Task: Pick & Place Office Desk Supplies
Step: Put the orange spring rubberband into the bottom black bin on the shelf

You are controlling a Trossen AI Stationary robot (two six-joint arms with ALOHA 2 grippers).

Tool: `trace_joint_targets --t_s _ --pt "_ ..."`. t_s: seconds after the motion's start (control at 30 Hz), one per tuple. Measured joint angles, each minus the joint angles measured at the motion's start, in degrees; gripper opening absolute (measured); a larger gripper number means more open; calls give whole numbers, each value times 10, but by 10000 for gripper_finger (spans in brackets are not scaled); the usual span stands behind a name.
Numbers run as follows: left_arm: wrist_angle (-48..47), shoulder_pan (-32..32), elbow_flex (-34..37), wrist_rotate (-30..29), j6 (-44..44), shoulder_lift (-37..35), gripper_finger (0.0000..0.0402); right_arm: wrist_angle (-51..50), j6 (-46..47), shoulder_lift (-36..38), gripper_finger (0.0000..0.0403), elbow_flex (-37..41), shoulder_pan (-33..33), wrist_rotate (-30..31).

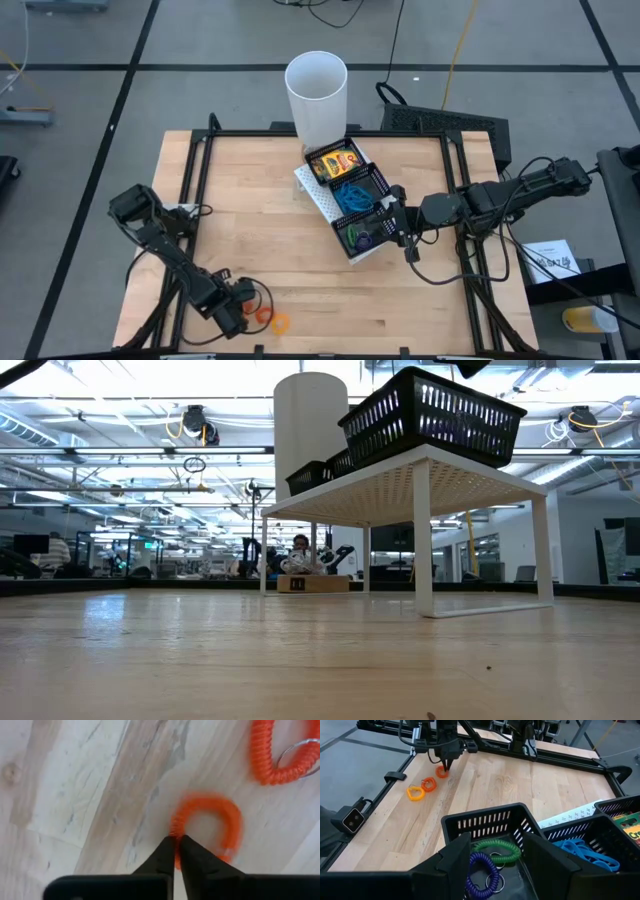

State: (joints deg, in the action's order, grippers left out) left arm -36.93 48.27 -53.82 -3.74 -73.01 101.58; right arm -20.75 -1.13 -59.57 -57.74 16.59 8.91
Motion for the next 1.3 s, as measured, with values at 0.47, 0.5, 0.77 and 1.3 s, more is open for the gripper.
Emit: trace_joint_targets --t_s 0.47,0.5,0.77,1.3 --pt "-14 -70 7 -178 133 -81 8 6 14 0 171 0 0 2" --pt "-13 -73 5 -198 141 -98 7 6 17 0 171 0 0 2" --pt "18 -92 4 -352 265 -224 5 15 19 0 171 0 0 2" --pt "472 -190 3 -395 870 -267 6 136 0 -22 171 0 0 0"
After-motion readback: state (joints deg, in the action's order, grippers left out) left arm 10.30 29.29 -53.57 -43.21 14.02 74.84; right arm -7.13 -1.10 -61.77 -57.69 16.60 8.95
